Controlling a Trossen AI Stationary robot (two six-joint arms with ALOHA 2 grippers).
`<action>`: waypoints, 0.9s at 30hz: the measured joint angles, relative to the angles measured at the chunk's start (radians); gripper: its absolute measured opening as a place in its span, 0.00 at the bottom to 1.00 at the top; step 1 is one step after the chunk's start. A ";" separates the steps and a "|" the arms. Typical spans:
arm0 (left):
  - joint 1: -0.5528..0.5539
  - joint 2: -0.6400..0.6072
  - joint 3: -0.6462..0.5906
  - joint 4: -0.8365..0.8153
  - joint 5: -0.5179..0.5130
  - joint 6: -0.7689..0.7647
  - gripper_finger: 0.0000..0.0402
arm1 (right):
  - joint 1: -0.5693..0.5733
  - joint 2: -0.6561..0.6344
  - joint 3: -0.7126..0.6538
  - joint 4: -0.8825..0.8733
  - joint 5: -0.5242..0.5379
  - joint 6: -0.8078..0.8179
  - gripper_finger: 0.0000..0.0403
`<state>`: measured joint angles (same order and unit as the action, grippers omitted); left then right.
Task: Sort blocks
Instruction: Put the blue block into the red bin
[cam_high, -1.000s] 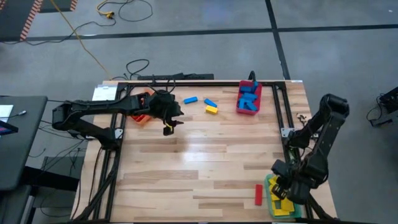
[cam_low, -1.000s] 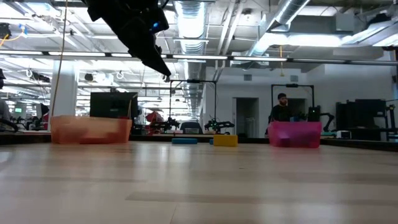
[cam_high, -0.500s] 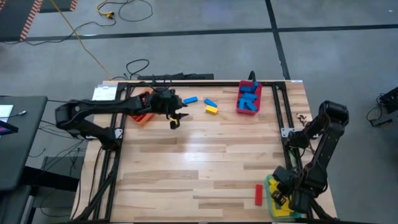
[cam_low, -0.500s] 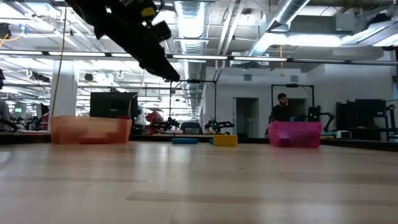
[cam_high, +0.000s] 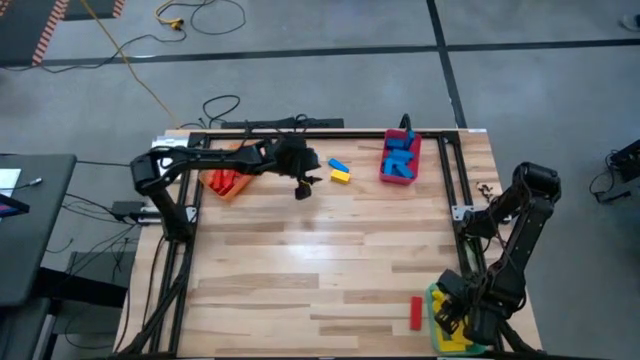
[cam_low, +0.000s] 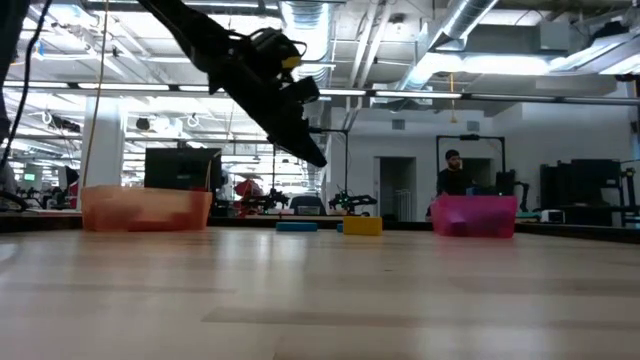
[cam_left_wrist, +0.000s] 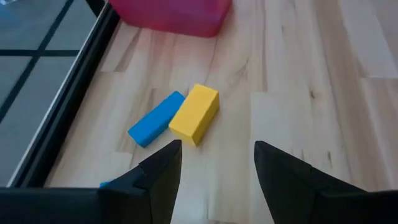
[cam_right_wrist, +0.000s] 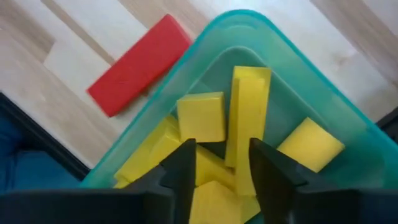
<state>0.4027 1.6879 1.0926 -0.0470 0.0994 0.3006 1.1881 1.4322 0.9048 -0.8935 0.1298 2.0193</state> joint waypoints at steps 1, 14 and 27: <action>0.005 0.011 0.020 -0.019 0.001 0.012 0.49 | 0.000 0.000 0.006 -0.001 0.000 -0.001 0.41; 0.157 0.031 0.079 -0.095 0.010 0.072 0.49 | -0.002 0.000 0.126 -0.124 0.097 -0.063 0.57; 0.288 0.146 0.098 -0.113 0.070 -0.014 0.49 | -0.099 0.000 0.170 -0.114 0.244 -0.346 0.57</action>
<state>0.6908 1.8336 1.1906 -0.1604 0.1698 0.2865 1.0894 1.4319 1.0752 -1.0075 0.3736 1.6732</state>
